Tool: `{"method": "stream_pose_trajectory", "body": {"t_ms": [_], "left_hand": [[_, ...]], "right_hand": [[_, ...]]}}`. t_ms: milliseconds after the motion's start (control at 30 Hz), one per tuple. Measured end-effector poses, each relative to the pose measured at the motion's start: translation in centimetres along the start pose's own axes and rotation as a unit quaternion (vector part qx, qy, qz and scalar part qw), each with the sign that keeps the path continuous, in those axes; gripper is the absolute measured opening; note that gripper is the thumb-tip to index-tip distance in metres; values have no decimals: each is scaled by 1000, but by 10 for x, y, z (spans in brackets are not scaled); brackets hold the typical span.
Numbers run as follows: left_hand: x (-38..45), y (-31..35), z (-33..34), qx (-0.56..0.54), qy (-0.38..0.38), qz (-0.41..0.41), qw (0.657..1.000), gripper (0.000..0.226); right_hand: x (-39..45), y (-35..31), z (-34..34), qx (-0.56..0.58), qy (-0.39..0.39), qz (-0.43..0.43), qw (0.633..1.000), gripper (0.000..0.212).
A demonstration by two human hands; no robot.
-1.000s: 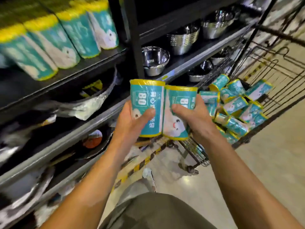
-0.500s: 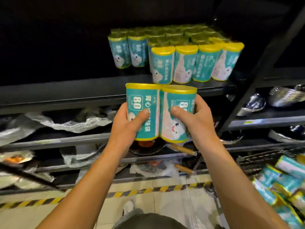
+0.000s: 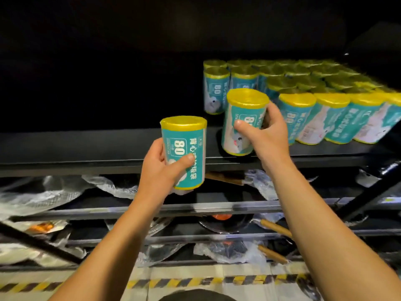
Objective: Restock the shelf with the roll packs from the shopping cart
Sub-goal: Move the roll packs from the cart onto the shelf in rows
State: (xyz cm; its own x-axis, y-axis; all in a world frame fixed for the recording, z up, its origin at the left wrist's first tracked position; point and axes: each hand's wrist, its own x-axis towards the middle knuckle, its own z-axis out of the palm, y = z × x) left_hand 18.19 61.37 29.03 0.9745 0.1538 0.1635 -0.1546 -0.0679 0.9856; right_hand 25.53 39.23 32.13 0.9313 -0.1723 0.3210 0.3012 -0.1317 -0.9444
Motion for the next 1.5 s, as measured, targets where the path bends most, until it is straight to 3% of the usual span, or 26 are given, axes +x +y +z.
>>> {"method": "stream_pose_trajectory", "body": {"t_ms": [267, 600, 767, 933, 1033, 1333, 1500], "left_hand": [[53, 2, -19, -8, -28, 24, 999, 49], [124, -16, 21, 60, -36, 41, 997, 61], [134, -35, 21, 112, -74, 48, 990, 64], [129, -26, 11, 192, -10, 140, 971, 94], [126, -22, 8, 221, 7, 171, 960, 80], [151, -21, 46, 261, 14, 133, 956, 52], [174, -21, 66, 281, -1, 107, 954, 63]], "right_hand": [[17, 31, 30, -50, 22, 20, 998, 76], [-2, 30, 24, -97, 83, 41, 991, 90], [-12, 23, 29, -156, 133, 6, 979, 88], [-19, 30, 56, -239, 201, -74, 947, 87], [-14, 35, 65, -256, 212, -58, 942, 83], [24, 40, 56, -273, 227, -17, 935, 76], [48, 39, 59, -294, 246, 20, 923, 73]]}}
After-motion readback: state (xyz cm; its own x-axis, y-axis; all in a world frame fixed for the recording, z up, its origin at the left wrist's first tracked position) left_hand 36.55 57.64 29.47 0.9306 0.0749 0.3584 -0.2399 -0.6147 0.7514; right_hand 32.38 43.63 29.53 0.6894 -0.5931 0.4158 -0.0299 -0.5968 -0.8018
